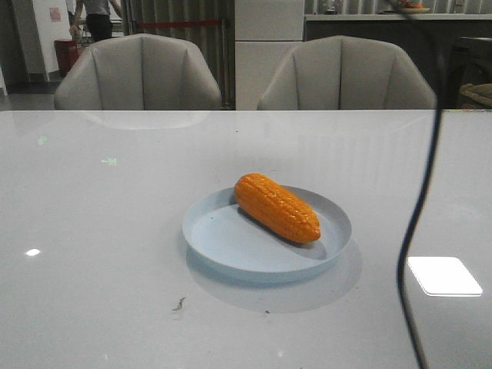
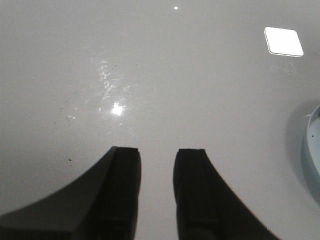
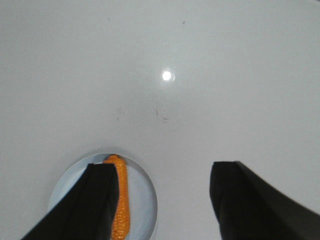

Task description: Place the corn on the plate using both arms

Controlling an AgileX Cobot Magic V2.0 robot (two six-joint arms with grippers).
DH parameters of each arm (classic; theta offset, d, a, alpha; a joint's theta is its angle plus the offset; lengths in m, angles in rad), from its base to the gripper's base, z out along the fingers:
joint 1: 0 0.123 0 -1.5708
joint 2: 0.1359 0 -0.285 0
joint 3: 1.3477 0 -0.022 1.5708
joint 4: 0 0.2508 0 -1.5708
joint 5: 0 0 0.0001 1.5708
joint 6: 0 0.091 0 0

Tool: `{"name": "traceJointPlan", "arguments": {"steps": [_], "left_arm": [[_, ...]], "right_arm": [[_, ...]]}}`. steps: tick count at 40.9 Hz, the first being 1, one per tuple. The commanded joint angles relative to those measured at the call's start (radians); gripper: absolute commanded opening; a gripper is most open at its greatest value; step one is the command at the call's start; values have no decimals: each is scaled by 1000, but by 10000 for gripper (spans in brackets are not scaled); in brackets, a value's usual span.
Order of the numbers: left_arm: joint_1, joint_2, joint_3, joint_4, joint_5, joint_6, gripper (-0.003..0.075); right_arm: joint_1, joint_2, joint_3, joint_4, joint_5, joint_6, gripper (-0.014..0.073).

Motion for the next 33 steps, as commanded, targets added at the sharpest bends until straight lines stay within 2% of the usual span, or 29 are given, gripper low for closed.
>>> {"name": "traceJointPlan", "arguments": {"steps": [1,8,13,23,27,33], "left_arm": [[-1,-20,-27,-12,-66,-12,260],[-1,-20,-27,-12,-66,-12,260],[-1,-20,-27,-12,-66,-12,260],[-1,-20,-27,-12,-66,-12,260],[-1,-20,-27,-12,-66,-12,260],[-1,-20,-27,-12,-66,-12,260]], "right_arm": [[-47,-119,-23,2,11,1,507],[-148,-240,128,1,-30,1,507],[-221,-365,320,1,-136,1,507],[-313,-647,808,-5,-383,0,507],[-316,-807,1071,-27,-518,0,507],[-316,-958,1324,-25,-579,7,507]]}}
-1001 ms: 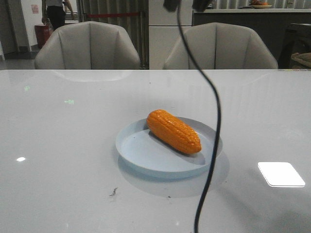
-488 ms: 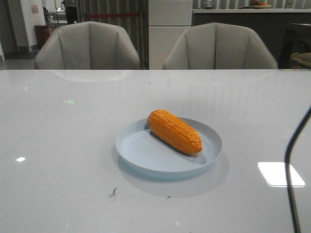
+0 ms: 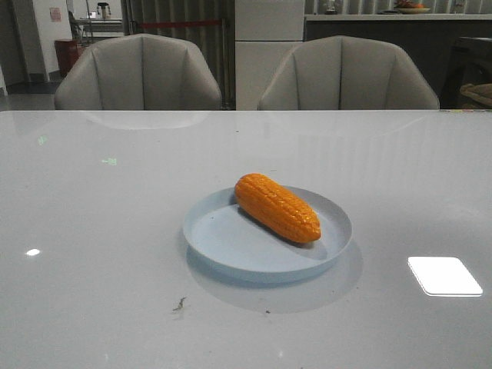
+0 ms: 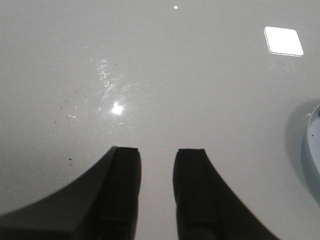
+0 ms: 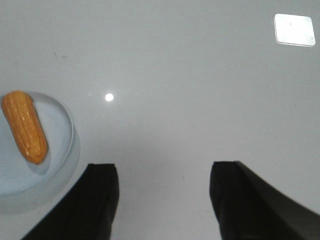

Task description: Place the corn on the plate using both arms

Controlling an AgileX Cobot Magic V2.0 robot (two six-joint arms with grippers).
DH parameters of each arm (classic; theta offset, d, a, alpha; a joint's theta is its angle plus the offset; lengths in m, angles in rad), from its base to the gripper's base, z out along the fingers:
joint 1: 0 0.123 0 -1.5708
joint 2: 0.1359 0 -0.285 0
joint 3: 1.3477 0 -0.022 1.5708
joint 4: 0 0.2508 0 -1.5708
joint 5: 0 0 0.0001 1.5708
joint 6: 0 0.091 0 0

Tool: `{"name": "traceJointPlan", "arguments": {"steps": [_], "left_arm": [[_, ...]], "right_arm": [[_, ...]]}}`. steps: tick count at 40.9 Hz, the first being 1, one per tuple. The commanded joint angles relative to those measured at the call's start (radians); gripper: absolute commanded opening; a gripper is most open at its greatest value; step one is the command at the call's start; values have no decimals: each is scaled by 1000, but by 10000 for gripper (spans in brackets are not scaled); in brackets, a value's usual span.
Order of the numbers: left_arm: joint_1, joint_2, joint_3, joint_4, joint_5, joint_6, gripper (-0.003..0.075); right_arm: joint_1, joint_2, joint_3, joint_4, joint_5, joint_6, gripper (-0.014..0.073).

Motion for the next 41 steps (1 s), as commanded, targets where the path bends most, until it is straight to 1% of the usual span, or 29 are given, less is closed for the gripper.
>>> {"name": "traceJointPlan", "arguments": {"steps": [1,3,6,10,19,21,25,31,41], "left_arm": [[-1,-20,-27,-12,-66,-12,260],[-1,-20,-27,-12,-66,-12,260],[-1,-20,-27,-12,-66,-12,260],[-1,-20,-27,-12,-66,-12,260],[-1,-20,-27,-12,-68,-12,258],[-1,-20,-27,-12,-68,-12,244],[-1,-20,-27,-12,-68,-12,192],[-1,-20,-27,-12,-68,-12,94],[-1,-20,-27,-12,-68,-12,94]], "right_arm": [[-7,-102,117,-4,-105,16,507],[-7,-153,203,-4,-105,40,507],[-7,-208,275,-3,-112,64,507],[-7,-267,329,6,-122,73,507],[-7,-313,337,7,-120,73,507],[-7,-313,337,7,-115,73,507],[-7,-313,337,7,-114,73,507],[-7,-313,337,7,-114,73,507],[-7,-313,337,7,-114,73,507]]}}
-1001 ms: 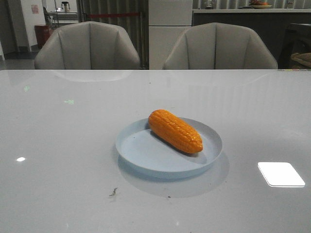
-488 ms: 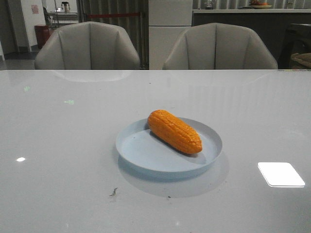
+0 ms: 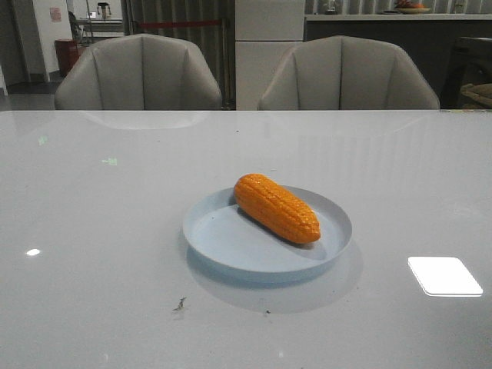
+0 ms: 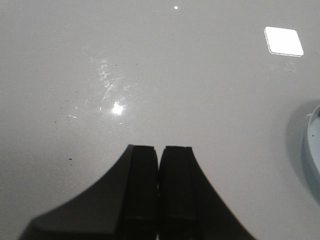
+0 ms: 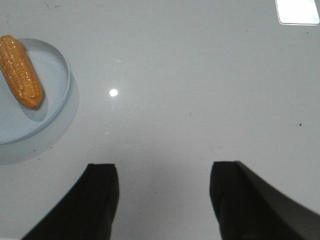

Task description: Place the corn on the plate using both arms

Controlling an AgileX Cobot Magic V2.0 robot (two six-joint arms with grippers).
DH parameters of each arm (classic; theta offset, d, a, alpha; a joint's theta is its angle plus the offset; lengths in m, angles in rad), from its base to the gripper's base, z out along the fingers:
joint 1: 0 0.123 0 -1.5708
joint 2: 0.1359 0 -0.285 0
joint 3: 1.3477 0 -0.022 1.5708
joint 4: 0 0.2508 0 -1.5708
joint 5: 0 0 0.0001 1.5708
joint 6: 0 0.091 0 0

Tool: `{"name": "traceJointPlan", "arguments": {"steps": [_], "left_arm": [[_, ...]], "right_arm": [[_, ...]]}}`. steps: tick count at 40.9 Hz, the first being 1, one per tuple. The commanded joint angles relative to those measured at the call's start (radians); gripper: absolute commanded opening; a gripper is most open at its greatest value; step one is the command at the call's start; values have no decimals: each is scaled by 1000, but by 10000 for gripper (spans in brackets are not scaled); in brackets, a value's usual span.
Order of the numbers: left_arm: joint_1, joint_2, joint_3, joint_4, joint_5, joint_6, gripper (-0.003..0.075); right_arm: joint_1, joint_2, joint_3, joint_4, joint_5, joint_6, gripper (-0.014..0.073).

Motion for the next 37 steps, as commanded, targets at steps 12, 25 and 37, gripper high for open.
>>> {"name": "traceJointPlan", "arguments": {"steps": [12,25,37], "left_arm": [[-1,-20,-27,-12,-68,-12,94],[-1,-26,-26,-12,-75,-12,94],[-1,-105,28,46,-201,-12,94]], "right_arm": [[-7,-2,-27,5,-70,2,507],[-7,-2,-27,5,-70,2,507],[-7,-2,-27,5,-70,2,507]]}}
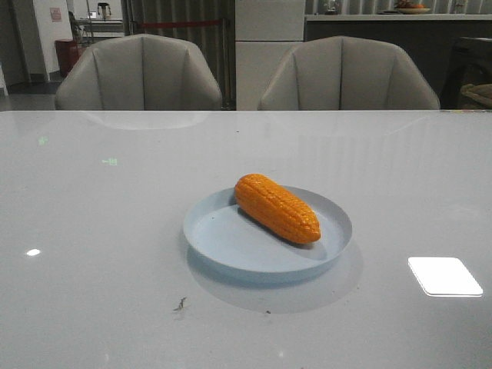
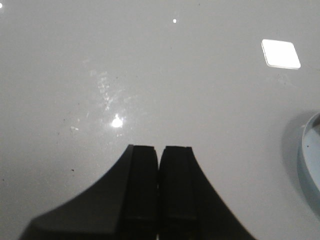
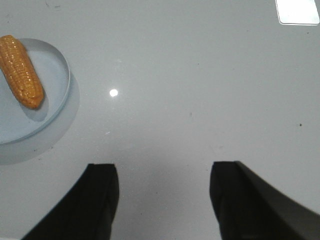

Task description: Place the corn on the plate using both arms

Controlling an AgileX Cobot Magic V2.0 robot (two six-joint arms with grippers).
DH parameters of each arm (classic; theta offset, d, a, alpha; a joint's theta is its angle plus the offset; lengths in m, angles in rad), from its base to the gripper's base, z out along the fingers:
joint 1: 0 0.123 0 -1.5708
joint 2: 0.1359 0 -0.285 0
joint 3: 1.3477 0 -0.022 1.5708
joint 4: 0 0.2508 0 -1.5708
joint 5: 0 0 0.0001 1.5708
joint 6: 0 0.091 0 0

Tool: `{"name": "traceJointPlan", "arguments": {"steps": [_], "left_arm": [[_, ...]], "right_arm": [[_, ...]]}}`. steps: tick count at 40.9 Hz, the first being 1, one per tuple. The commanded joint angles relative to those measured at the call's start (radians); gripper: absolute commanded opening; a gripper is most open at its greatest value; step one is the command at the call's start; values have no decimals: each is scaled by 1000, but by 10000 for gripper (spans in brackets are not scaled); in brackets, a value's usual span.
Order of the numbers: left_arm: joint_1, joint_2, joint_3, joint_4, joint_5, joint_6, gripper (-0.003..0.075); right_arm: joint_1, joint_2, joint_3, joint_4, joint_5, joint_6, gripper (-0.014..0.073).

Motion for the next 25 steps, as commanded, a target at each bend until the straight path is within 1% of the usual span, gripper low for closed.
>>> {"name": "traceJointPlan", "arguments": {"steps": [1,6,10,16,25], "left_arm": [[-1,-61,16,61,-179,-12,94],[11,-149,128,218,-375,-12,94],[31,-242,227,236,-473,-12,94],[46,-405,383,219,-531,-12,94],[46,-697,576,202,-545,-12,94]], "right_arm": [[-7,-2,-27,3,-70,2,507],[-7,-2,-27,3,-70,2,507],[-7,-2,-27,3,-70,2,507],[-7,-2,-27,3,-70,2,507],[-7,-2,-27,3,-70,2,507]]}}
